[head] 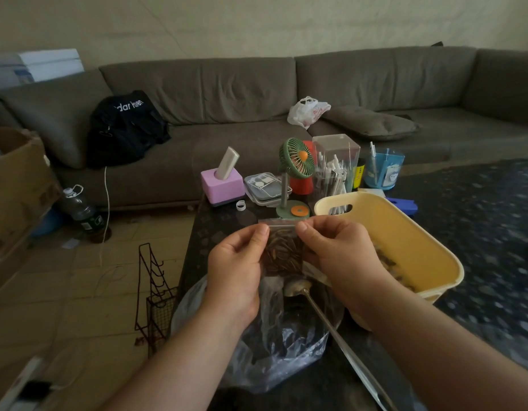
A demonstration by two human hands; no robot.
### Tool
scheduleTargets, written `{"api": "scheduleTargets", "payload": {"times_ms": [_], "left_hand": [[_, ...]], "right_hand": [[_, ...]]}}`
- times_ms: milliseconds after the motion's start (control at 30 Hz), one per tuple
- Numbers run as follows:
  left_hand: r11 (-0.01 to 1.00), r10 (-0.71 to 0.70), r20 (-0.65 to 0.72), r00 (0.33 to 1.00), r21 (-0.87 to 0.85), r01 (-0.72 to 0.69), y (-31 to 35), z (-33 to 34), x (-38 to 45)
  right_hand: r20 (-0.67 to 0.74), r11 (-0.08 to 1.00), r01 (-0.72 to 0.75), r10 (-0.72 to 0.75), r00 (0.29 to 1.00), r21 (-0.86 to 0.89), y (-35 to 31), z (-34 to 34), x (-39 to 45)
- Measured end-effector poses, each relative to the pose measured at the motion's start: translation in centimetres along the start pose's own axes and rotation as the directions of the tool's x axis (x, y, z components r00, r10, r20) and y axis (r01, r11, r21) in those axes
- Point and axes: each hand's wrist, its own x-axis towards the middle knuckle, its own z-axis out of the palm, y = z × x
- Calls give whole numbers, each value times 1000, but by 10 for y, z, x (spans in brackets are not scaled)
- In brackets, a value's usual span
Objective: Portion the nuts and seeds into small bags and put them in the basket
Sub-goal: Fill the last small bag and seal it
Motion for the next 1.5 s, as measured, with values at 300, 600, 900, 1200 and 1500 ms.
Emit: {"api": "scheduleTargets", "payload": {"times_ms": [300, 600, 900, 1200, 1500], "left_hand": [[986, 125, 17, 992, 109, -126, -4, -6, 8], [974, 194, 32, 980, 111, -196, 0, -5, 4], [974, 216, 52, 975, 52, -219, 0, 1, -2], [990, 143, 87, 986, -21, -142, 2, 3, -7], [992, 124, 141, 982, 14, -127, -1, 0, -5]], "right_hand": [[19, 981, 30, -27, 999, -193, -7, -4, 0], [15, 988, 50, -49, 999, -143, -12, 1, -2], [-15, 990, 61, -63, 998, -126, -9, 4, 0], [31, 998, 49, -47, 998, -51, -11, 3, -2], [71, 999, 28, -27, 997, -18, -12, 3, -5]]}}
